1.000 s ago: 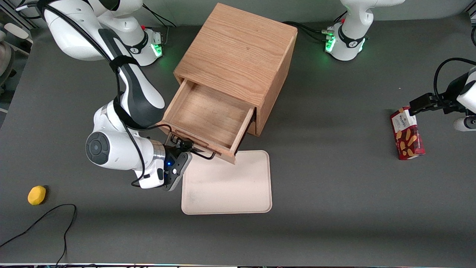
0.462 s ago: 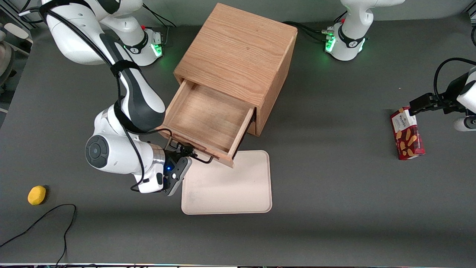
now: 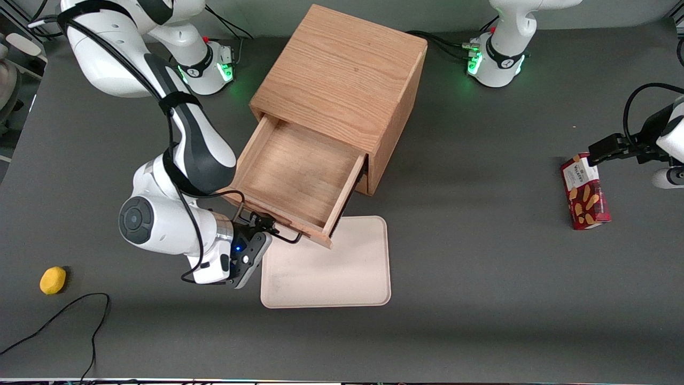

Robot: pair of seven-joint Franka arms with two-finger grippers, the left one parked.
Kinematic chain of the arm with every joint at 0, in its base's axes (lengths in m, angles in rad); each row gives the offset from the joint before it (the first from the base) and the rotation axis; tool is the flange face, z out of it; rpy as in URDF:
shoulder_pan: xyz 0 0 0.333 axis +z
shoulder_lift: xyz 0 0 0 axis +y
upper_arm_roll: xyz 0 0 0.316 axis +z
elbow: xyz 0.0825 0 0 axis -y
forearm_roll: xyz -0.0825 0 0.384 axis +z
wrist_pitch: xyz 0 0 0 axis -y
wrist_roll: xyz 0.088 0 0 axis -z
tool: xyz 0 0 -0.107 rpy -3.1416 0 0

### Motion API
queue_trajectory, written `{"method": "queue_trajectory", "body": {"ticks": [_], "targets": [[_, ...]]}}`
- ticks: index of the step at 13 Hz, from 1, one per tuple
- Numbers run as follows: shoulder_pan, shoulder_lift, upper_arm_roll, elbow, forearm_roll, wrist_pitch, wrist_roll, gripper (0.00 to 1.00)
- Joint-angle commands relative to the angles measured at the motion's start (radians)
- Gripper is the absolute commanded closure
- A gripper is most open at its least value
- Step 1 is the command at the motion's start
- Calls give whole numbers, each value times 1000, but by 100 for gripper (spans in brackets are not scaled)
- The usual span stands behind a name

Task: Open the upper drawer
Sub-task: 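Keep pulling the upper drawer further out with the right gripper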

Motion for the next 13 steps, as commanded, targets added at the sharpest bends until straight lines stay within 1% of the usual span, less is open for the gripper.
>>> {"method": "queue_trajectory", "body": {"ticks": [1,8,13], "targets": [[-16,41,3,61,-17,0,-18,0],[-37,46,3,68,-16,11,-18,0],[-39,47,3,70,-16,45,-15,0]]}}
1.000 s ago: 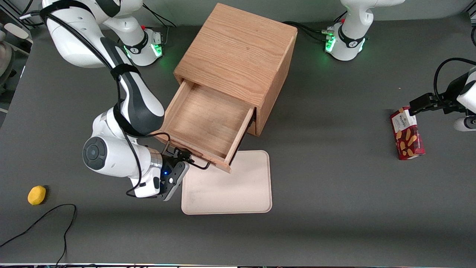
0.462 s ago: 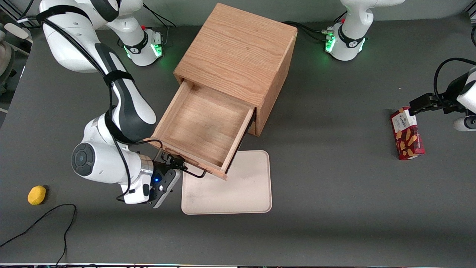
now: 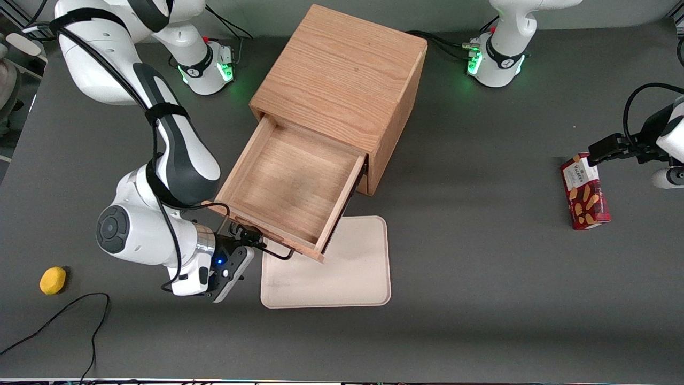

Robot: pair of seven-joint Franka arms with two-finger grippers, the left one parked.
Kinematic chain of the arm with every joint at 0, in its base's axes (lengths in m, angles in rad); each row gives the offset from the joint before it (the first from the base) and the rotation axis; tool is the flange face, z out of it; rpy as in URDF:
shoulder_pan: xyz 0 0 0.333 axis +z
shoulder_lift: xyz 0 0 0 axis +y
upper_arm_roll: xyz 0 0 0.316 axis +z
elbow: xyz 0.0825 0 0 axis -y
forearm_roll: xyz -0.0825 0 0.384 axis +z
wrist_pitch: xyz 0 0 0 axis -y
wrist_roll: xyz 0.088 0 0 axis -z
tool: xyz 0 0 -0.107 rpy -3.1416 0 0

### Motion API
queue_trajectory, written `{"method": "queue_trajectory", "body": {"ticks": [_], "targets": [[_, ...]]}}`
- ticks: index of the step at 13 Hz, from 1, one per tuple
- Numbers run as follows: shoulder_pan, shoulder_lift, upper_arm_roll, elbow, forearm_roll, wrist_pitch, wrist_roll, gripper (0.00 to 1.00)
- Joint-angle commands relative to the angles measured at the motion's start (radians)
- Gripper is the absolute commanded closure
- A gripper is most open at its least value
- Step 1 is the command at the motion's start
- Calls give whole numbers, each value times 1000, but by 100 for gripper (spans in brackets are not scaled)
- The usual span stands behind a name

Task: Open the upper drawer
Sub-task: 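Keep pulling the upper drawer further out with the right gripper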

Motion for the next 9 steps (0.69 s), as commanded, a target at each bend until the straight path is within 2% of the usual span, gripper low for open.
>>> {"method": "queue_trajectory", "body": {"ticks": [1,9], "targets": [[-2,26,4,41,-12,35,-16,0],[-22,38,4,60,-13,41,-16,0]]}}
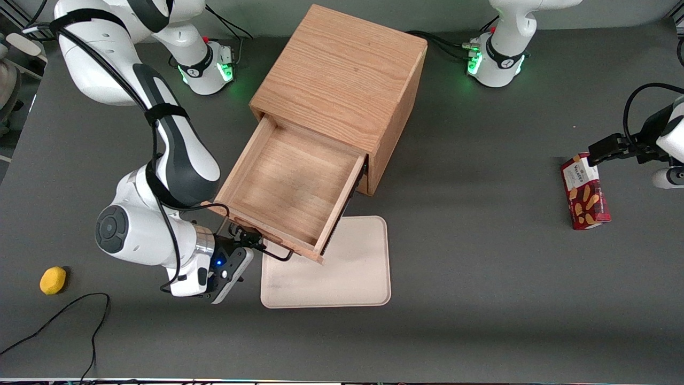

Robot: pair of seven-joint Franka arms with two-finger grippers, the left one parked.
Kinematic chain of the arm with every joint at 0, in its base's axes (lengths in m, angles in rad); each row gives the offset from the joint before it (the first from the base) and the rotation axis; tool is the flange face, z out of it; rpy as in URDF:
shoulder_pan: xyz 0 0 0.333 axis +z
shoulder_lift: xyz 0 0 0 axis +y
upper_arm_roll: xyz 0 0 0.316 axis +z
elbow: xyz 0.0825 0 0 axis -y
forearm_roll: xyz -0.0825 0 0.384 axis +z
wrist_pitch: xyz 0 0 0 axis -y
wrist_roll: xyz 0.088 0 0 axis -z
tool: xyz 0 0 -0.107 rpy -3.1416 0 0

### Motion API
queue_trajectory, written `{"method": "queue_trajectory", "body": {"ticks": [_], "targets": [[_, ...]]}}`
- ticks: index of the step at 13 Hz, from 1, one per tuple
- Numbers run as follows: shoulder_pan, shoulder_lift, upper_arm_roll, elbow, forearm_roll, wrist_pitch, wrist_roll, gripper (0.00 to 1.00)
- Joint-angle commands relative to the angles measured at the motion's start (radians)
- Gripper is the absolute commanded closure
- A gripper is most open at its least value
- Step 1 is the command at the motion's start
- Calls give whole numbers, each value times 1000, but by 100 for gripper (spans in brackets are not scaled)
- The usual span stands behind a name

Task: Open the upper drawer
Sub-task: 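Keep pulling the upper drawer further out with the right gripper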

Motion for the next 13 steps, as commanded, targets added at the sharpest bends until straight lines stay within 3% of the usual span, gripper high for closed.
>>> {"method": "queue_trajectory", "body": {"ticks": [1,9,13], "targets": [[-18,37,3,59,-13,29,-15,0],[-32,37,3,59,-12,12,-17,0],[-30,35,4,82,-10,-69,-15,0]]}}
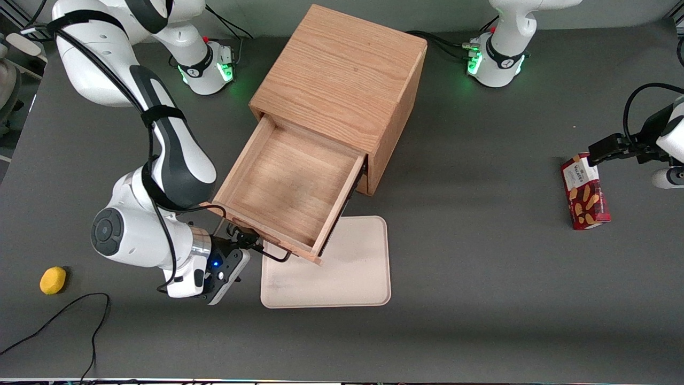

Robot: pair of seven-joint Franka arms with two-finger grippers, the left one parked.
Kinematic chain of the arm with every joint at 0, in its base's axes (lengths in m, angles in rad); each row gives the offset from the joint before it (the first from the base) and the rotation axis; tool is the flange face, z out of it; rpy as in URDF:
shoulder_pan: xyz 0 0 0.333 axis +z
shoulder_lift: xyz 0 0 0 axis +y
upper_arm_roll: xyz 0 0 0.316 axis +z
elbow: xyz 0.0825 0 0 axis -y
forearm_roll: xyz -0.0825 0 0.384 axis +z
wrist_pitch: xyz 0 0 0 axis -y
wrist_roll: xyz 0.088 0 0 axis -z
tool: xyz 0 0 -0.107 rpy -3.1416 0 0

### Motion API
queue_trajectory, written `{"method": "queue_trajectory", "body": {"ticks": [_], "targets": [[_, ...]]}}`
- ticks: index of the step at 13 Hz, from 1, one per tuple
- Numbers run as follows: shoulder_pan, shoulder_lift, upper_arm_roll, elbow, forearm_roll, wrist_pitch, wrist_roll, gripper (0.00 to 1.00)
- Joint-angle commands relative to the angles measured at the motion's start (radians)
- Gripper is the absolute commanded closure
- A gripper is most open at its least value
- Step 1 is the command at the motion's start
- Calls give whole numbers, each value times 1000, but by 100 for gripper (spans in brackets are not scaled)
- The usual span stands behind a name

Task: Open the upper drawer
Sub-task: 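Keep pulling the upper drawer further out with the right gripper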

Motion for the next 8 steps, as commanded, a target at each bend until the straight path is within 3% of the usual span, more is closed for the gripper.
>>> {"method": "queue_trajectory", "body": {"ticks": [1,8], "targets": [[-18,30,-1,74,-9,-58,-17,0],[-18,29,2,143,-5,-193,-4,0]]}}
